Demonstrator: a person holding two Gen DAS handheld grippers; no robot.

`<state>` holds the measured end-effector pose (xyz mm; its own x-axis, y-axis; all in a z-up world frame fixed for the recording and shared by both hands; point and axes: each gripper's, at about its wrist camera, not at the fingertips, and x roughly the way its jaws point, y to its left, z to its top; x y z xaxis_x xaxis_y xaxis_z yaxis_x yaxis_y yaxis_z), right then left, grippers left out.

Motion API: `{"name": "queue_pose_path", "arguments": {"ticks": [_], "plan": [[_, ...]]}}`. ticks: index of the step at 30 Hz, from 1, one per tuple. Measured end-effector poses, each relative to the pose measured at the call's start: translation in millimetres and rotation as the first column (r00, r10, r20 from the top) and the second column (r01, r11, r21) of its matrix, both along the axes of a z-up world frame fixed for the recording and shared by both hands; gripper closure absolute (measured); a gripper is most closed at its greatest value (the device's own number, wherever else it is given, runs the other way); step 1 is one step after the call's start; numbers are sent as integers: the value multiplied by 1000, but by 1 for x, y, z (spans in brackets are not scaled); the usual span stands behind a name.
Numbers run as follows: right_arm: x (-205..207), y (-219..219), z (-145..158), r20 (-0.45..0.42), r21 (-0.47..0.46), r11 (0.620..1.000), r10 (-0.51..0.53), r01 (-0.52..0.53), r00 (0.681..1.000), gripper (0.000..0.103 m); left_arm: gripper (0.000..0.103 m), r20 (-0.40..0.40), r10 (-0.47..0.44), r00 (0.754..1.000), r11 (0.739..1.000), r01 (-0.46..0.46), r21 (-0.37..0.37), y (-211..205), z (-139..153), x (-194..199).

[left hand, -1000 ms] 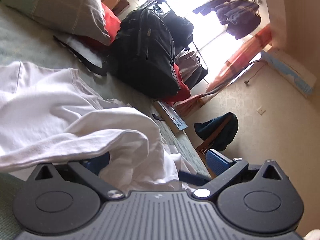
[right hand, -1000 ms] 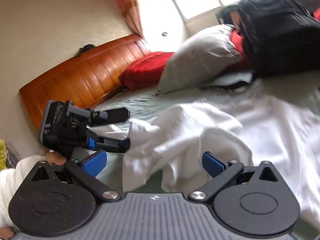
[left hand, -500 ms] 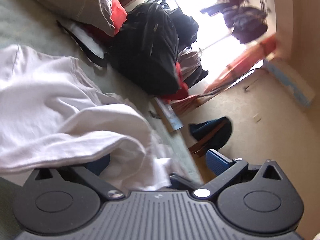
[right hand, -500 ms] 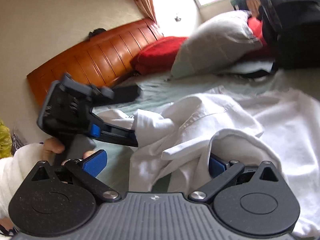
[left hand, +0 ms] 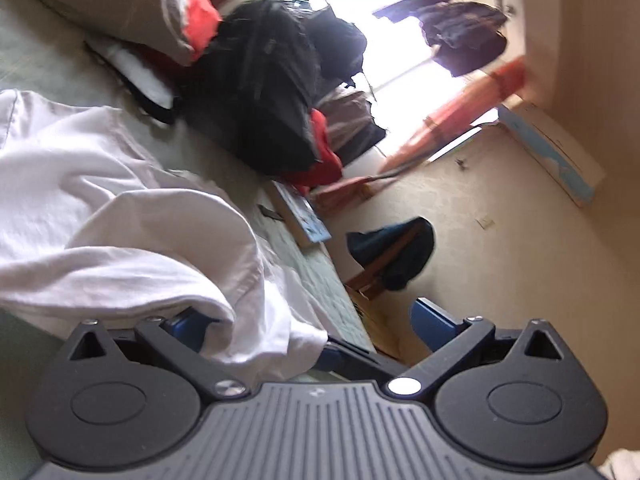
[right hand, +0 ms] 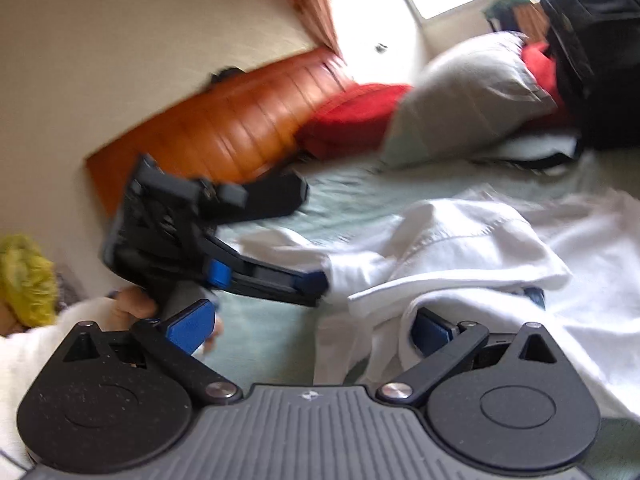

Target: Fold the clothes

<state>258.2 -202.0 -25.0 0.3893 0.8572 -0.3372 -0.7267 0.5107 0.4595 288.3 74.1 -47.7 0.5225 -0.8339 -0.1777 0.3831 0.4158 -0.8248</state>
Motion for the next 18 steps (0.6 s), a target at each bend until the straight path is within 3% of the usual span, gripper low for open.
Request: {"name": "queue_pose_path", "arguments": {"ticks": [9, 15, 18], "plan": [[-56, -22, 25, -6, 80, 997, 5, -4, 1000, 0, 2, 72, 8, 997, 1000, -8, -2, 24, 29, -60], [-83, -52, 29, -50, 155, 986, -46, 53, 998, 0, 2, 120, 14, 993, 1000, -14, -4, 40, 49, -101], [-94, -69, 23, -83, 169, 981, -83, 96, 993, 0, 1, 126, 39, 991, 998, -44, 38, 57, 50, -117]]}}
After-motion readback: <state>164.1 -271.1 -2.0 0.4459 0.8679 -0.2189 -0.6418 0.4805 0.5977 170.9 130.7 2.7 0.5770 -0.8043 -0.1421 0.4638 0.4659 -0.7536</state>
